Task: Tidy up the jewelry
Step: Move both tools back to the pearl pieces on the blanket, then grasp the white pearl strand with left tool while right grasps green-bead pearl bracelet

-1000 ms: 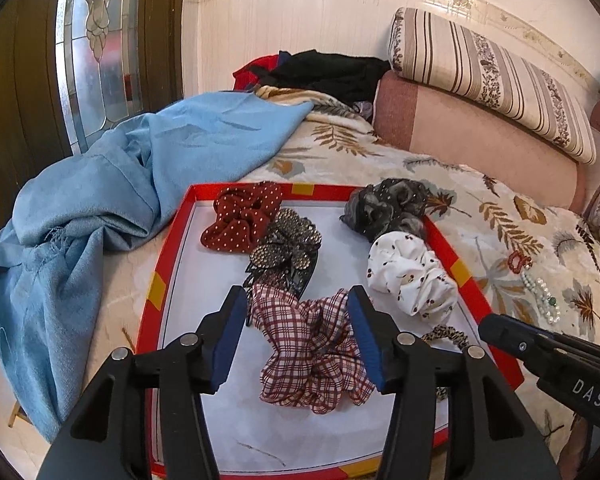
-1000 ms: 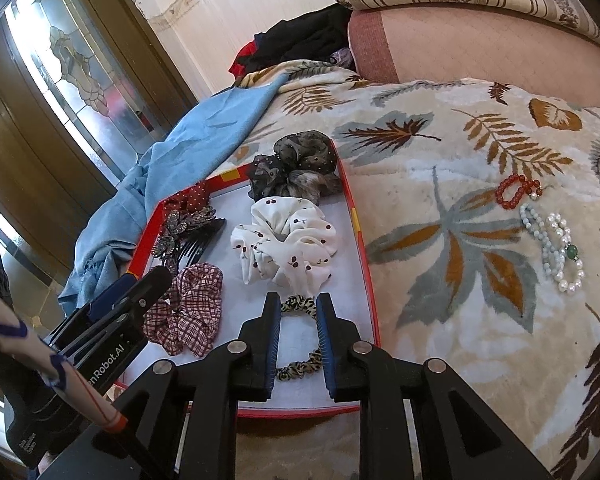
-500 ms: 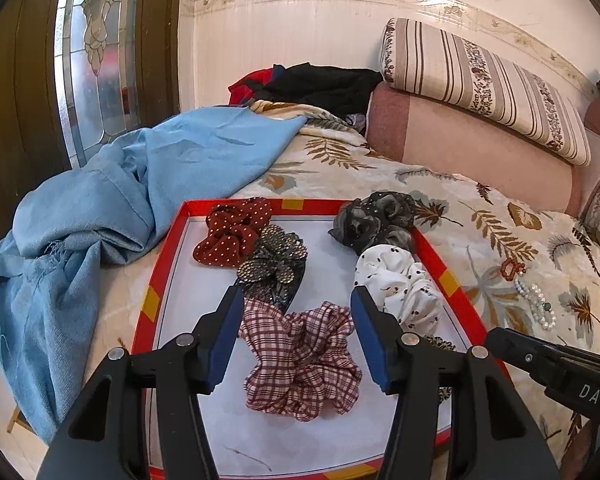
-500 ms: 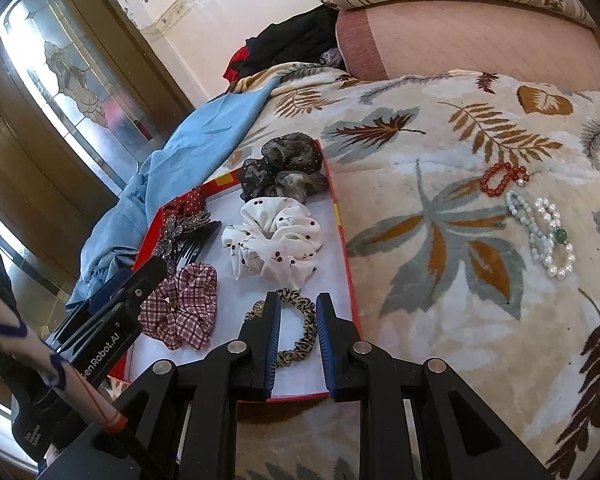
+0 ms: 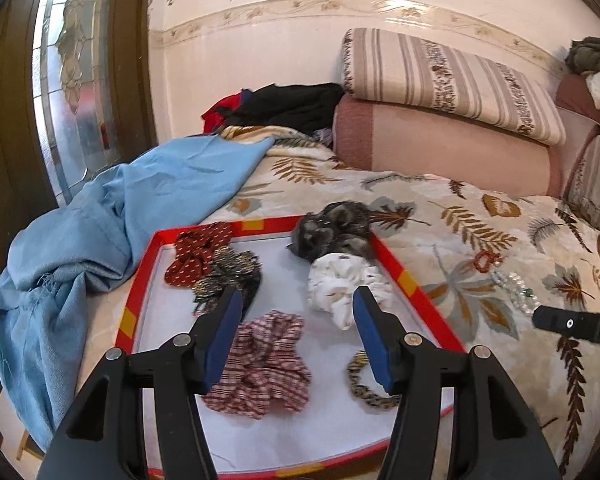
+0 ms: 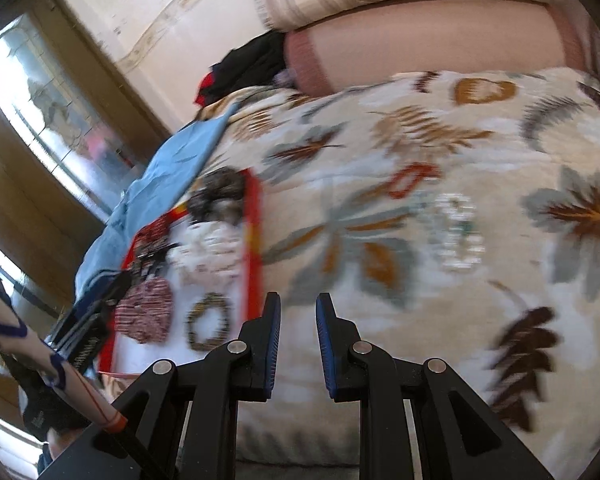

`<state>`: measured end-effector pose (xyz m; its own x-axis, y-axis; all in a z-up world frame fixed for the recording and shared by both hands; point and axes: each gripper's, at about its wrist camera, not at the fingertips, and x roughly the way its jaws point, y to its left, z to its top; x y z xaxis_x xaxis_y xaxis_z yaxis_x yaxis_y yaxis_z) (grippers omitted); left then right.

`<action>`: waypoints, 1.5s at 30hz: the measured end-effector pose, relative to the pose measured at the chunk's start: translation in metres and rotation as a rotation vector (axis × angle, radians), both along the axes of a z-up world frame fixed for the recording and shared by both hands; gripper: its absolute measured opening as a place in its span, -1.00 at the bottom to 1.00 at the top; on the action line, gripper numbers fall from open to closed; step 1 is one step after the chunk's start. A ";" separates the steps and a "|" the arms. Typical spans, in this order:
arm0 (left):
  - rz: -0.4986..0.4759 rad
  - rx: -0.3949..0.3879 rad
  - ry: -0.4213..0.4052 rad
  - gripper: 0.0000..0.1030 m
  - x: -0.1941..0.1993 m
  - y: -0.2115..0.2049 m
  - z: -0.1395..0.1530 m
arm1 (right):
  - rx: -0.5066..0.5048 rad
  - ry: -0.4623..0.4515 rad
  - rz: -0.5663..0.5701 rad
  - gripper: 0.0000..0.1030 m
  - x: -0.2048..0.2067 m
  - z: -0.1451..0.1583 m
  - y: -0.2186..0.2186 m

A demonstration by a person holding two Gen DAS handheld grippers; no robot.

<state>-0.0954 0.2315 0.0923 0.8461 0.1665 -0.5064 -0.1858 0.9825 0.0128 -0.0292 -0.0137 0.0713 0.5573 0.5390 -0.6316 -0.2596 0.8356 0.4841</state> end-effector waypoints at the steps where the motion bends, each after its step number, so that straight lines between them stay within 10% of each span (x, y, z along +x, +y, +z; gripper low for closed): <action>1: -0.009 -0.005 0.002 0.13 0.000 -0.004 0.000 | -0.001 0.006 -0.018 -0.61 0.002 -0.002 -0.012; 9: -0.194 -0.128 0.063 0.14 0.015 -0.073 0.005 | 0.035 0.077 -0.210 -0.61 0.027 -0.030 -0.108; 19: -0.329 -0.130 0.183 0.14 0.047 -0.124 -0.026 | -0.001 0.109 -0.149 -0.62 0.064 -0.051 -0.087; 34: -0.413 -0.179 0.280 0.14 0.085 -0.152 -0.037 | -0.190 0.109 -0.140 -0.81 0.078 -0.047 -0.093; 45: -0.357 -0.207 0.436 -0.22 0.169 -0.203 -0.070 | -0.040 0.140 -0.210 -0.80 0.071 -0.035 -0.138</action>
<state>0.0732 0.0282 0.0226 0.5384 -0.2294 -0.8109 0.1358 0.9733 -0.1852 0.0417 -0.1515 0.0360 0.5600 0.3938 -0.7290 -0.0105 0.8831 0.4690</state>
